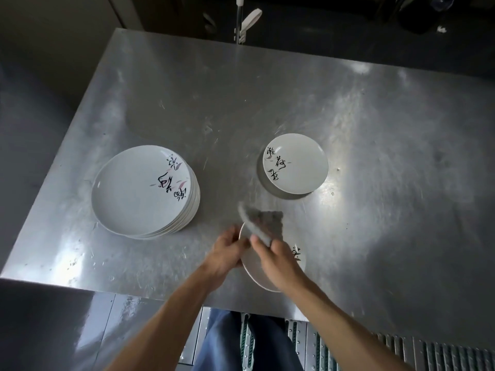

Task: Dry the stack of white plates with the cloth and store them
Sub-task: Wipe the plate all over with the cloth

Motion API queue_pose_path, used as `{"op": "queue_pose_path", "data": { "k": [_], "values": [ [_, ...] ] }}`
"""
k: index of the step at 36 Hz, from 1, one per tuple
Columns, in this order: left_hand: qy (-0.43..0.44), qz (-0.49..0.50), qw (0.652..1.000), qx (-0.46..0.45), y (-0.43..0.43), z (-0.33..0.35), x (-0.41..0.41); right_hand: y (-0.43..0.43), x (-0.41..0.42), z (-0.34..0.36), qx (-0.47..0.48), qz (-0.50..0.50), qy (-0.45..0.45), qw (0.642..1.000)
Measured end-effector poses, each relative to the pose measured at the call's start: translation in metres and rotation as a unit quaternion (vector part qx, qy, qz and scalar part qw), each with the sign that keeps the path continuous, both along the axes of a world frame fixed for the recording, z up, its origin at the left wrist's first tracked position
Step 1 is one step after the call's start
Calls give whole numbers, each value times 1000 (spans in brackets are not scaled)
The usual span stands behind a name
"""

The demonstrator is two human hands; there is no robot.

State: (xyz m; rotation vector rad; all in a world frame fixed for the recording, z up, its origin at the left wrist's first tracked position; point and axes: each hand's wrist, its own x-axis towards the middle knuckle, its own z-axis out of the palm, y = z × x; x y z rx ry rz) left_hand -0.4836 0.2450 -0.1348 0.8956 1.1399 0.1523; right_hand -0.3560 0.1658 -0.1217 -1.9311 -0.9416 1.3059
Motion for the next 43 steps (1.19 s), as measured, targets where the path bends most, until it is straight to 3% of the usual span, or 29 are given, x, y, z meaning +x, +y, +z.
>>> {"op": "queue_pose_path", "data": {
  "k": [2,4,6,9,12,17,21,23,28,30,33,37,41,43],
  "values": [
    [-10,-28,1000,10,0,3,-2,0,7,-11,38,111,-81,990],
    [-19,2,1000,-8,-2,5,-6,2,22,-18,3,103,-150,983],
    [-29,19,999,-31,-4,5,-7,-1,26,-19,-7,106,-164,981],
    [-30,-26,999,-8,-5,7,-8,-9,20,-20,63,242,-171,953],
    [-44,-11,998,-41,-8,8,-8,-9,24,-23,20,159,-214,964],
    [-33,-19,999,-17,-8,5,-7,-13,12,-22,59,237,-166,955],
    [-6,124,991,-48,-16,0,2,0,21,-24,-38,90,-234,967],
    [18,182,982,-53,-25,-2,5,3,16,-25,-53,58,-190,979],
    [24,160,980,-112,-31,-6,0,7,7,-9,-52,-83,-84,992],
    [-6,149,976,-156,-25,-7,-4,5,3,0,-13,-37,-77,996],
    [-34,39,987,-151,-16,-7,-12,4,3,-4,23,118,-88,989],
    [-51,21,988,-144,-11,-8,-16,15,18,-9,-62,98,-169,979],
    [-48,-9,994,-97,-8,-5,-16,10,11,-7,-15,246,-120,962],
    [-54,-1,994,-100,-6,-2,-17,14,19,-7,-54,181,-158,969]
  ]
}}
